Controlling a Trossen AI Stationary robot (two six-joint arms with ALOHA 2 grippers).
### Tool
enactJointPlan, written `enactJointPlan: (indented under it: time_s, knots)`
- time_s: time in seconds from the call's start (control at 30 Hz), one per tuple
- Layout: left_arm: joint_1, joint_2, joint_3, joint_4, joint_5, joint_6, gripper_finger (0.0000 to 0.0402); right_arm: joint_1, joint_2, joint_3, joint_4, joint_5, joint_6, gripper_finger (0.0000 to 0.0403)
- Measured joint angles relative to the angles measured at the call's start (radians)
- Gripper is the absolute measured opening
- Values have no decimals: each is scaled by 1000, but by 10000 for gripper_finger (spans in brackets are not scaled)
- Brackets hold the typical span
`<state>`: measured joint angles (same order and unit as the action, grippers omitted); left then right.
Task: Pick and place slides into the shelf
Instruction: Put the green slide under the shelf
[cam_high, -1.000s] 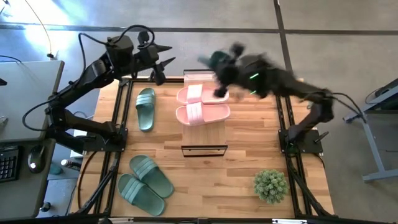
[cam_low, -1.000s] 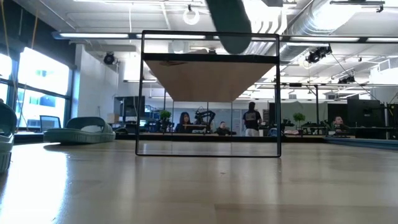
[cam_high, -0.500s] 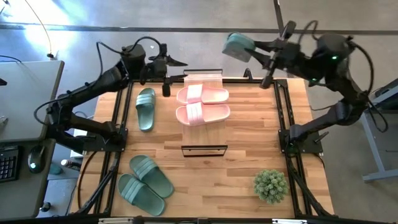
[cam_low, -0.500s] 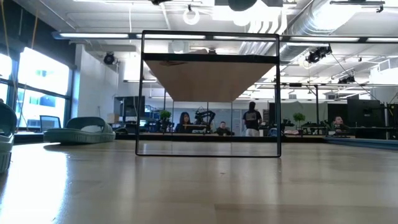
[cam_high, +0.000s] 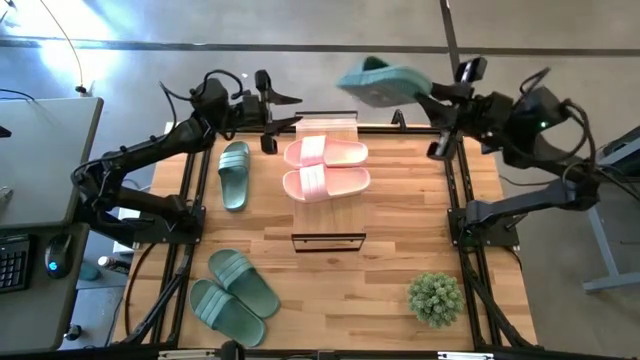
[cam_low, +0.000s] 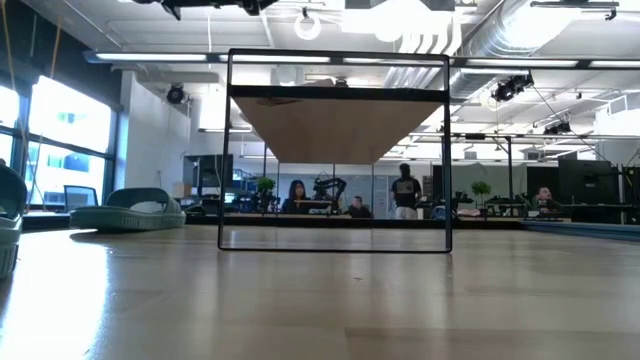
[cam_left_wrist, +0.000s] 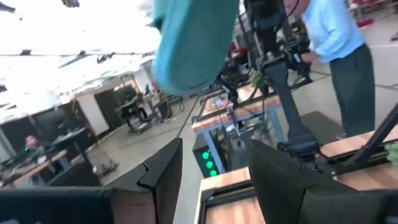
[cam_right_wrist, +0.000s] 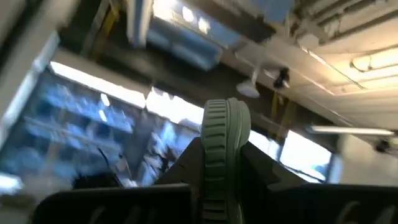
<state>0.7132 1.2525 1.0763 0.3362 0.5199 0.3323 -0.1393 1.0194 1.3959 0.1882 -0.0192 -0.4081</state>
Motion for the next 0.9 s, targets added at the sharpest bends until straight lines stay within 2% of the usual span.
enactJointPlan:
  time_s: [0.17,0.4,0.73,0.9]
  knots:
    - [0,47,-1,66,88,27,168,-43,-21,-84,137,-165,167,32]
    - [0,104,-1,127,208,64,168,-79,4,-103,139,-173,225,32]
    - [0,139,-1,192,156,11,168,-79,61,-103,175,-211,253,32]
    - [0,139,-1,235,256,-20,168,-93,68,-101,182,-218,255,32]
